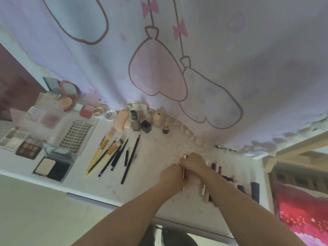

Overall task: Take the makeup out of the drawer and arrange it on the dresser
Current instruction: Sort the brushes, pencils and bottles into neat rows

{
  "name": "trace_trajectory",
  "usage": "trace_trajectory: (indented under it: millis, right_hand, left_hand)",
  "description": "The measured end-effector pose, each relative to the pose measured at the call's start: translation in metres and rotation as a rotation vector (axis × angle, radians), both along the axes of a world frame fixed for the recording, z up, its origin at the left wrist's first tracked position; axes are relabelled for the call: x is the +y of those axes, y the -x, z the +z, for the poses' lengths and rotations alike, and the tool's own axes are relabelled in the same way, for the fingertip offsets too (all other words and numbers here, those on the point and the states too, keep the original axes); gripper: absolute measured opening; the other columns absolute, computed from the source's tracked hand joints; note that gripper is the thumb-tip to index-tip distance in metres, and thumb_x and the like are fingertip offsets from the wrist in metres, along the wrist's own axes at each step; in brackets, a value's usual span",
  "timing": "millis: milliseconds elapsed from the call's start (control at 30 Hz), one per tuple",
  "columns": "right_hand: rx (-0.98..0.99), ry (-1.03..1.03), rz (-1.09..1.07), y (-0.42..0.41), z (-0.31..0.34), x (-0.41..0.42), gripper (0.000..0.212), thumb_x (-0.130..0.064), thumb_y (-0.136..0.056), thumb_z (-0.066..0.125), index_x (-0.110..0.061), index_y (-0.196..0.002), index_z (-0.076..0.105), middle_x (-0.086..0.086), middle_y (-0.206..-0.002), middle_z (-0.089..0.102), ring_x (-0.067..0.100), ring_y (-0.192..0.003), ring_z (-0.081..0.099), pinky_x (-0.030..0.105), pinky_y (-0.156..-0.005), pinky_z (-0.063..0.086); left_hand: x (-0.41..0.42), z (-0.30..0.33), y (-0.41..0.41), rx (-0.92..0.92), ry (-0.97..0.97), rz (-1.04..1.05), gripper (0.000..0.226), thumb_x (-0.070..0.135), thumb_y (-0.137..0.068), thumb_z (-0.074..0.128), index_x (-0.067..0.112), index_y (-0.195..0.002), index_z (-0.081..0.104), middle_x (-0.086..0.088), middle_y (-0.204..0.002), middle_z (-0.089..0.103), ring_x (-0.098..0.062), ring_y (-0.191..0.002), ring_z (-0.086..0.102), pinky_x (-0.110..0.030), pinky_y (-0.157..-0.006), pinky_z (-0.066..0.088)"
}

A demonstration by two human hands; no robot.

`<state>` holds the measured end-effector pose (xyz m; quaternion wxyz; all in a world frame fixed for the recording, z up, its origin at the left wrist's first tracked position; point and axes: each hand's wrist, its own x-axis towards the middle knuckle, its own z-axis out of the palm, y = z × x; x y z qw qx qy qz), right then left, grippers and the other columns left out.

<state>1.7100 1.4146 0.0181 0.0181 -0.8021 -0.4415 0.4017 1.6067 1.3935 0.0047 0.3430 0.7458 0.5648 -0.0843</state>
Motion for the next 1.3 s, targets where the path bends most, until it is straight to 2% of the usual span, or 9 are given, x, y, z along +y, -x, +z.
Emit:
trace_trajectory:
  millis: [133, 433, 667, 800, 900, 1000, 1100, 1233, 1300]
  right_hand:
    - [0.349, -0.023, -0.209, 0.000, 0.023, 0.006, 0.028, -0.027, -0.086, 0.047, -0.011, -0.064, 0.049, 0.002, -0.048, 0.042, 0.013, -0.035, 0.035, 0.015, -0.040, 0.024]
    - [0.718, -0.245, -0.100, 0.013, 0.088, 0.011, 0.032, -0.024, -0.098, 0.046, -0.015, -0.067, 0.040, -0.003, -0.045, 0.032, 0.008, -0.035, 0.025, 0.018, -0.036, 0.018]
    - [0.790, -0.374, 0.075, 0.018, 0.104, -0.004, 0.020, -0.026, -0.099, 0.045, -0.013, -0.085, 0.047, -0.005, -0.055, 0.045, 0.007, -0.045, 0.036, 0.020, -0.043, 0.030]
    - [0.728, -0.237, 0.225, 0.009, 0.121, -0.006, 0.021, -0.035, -0.098, 0.045, -0.017, -0.099, 0.057, -0.006, -0.069, 0.063, 0.008, -0.063, 0.058, 0.019, -0.051, 0.046]
    - [0.542, -0.141, 0.268, 0.007, 0.132, -0.003, 0.051, -0.055, -0.095, 0.036, -0.013, -0.086, 0.065, -0.007, -0.052, 0.056, 0.005, -0.043, 0.047, 0.015, -0.043, 0.037]
    - [0.535, -0.176, 0.286, 0.007, 0.132, -0.001, 0.036, -0.043, -0.097, 0.044, -0.016, -0.080, 0.061, -0.006, -0.055, 0.049, 0.004, -0.044, 0.039, 0.017, -0.046, 0.034]
    - [0.681, -0.167, 0.221, 0.003, 0.135, -0.001, 0.016, -0.033, -0.093, 0.056, -0.018, -0.094, 0.062, -0.003, -0.072, 0.064, 0.007, -0.063, 0.059, 0.019, -0.058, 0.047]
    - [0.582, -0.063, 0.152, 0.005, 0.137, 0.000, 0.048, -0.052, -0.094, 0.042, -0.012, -0.084, 0.066, -0.004, -0.054, 0.058, 0.006, -0.042, 0.047, 0.016, -0.043, 0.037]
    - [0.586, -0.111, 0.157, 0.005, 0.135, 0.003, 0.039, -0.045, -0.096, 0.045, -0.012, -0.083, 0.063, -0.005, -0.056, 0.053, 0.004, -0.043, 0.043, 0.016, -0.044, 0.035]
  left_hand:
    - [-0.003, 0.012, 0.023, -0.234, 0.009, 0.138, 0.013, 0.024, -0.091, 0.048, 0.015, -0.094, 0.038, 0.001, -0.076, 0.049, -0.026, -0.073, 0.054, -0.031, -0.059, 0.038]
    - [0.025, 0.078, 0.061, -0.500, -0.096, 0.101, 0.032, 0.039, -0.098, 0.039, 0.013, -0.079, 0.044, 0.003, -0.063, 0.044, -0.013, -0.056, 0.039, -0.030, -0.055, 0.030]
    - [0.034, 0.109, 0.088, -0.633, 0.149, 0.084, 0.029, 0.034, -0.099, 0.040, 0.018, -0.077, 0.052, 0.006, -0.056, 0.043, -0.003, -0.040, 0.035, -0.016, -0.042, 0.031]
    - [0.041, 0.110, 0.101, -0.514, -0.036, -0.061, 0.028, 0.042, -0.096, 0.043, 0.027, -0.073, 0.050, 0.011, -0.058, 0.046, 0.002, -0.042, 0.039, -0.010, -0.043, 0.030]
    - [0.044, 0.109, 0.105, -0.443, -0.118, -0.168, 0.024, 0.048, -0.093, 0.044, 0.033, -0.075, 0.049, 0.011, -0.060, 0.047, 0.000, -0.046, 0.039, -0.012, -0.045, 0.033]
    - [0.046, 0.110, 0.105, -0.445, -0.161, -0.189, 0.026, 0.048, -0.093, 0.044, 0.034, -0.072, 0.046, 0.011, -0.059, 0.045, 0.000, -0.047, 0.039, -0.012, -0.047, 0.034]
    - [0.050, 0.113, 0.108, -0.457, -0.181, -0.174, 0.027, 0.045, -0.093, 0.045, 0.027, -0.074, 0.049, 0.010, -0.057, 0.043, 0.001, -0.046, 0.039, -0.012, -0.046, 0.033]
    - [0.052, 0.116, 0.107, -0.441, -0.190, -0.198, 0.027, 0.047, -0.093, 0.045, 0.024, -0.081, 0.053, 0.009, -0.059, 0.045, 0.000, -0.046, 0.040, -0.014, -0.047, 0.033]
    - [0.053, 0.116, 0.105, -0.420, -0.194, -0.202, 0.026, 0.047, -0.094, 0.044, 0.026, -0.081, 0.051, 0.010, -0.060, 0.046, -0.001, -0.047, 0.039, -0.016, -0.046, 0.032]
